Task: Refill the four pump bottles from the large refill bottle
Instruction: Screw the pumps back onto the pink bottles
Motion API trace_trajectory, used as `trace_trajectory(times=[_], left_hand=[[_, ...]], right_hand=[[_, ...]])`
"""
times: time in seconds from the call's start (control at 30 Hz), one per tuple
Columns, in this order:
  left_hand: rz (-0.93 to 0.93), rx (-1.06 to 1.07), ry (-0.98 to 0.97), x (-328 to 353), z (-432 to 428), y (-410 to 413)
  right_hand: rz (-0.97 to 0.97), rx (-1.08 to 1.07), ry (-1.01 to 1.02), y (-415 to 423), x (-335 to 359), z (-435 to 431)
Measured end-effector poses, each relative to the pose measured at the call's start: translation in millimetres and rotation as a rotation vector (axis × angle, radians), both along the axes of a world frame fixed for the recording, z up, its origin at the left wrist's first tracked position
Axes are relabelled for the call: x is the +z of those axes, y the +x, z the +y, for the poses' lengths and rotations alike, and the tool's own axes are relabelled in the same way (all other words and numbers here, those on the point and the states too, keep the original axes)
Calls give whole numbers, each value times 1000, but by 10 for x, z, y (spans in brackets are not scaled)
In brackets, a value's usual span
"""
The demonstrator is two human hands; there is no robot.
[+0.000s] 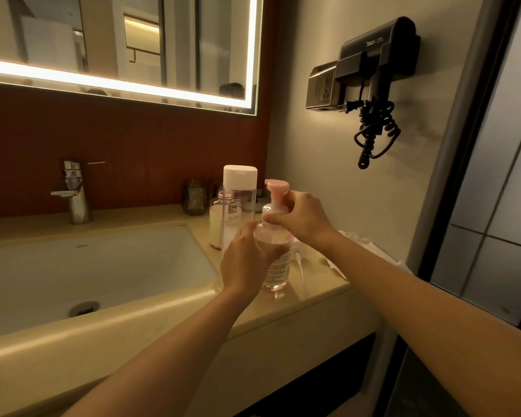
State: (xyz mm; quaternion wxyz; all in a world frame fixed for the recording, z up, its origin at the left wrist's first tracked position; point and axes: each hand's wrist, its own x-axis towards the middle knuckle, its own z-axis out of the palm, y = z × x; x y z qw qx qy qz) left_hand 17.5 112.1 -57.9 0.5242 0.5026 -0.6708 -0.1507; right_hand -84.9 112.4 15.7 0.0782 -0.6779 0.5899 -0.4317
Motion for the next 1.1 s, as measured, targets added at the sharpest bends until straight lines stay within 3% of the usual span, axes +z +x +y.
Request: trace_trajectory(times=[0.17, 0.4, 0.93, 1.0, 1.1], left_hand=[[5, -11, -7, -7, -1, 14], [5, -12, -12, -5, 6, 11], [26, -47, -12, -27, -17, 14], [22, -50, -17, -22, -11, 14], [28, -44, -8, -18, -5, 15]], right_hand=[[-224, 279, 213, -163, 56, 82], [4, 90, 74, -35, 38, 2], [-89, 392, 413, -230, 244, -21], [18, 304, 367, -165, 186, -35], [107, 115, 134, -90, 111, -43]])
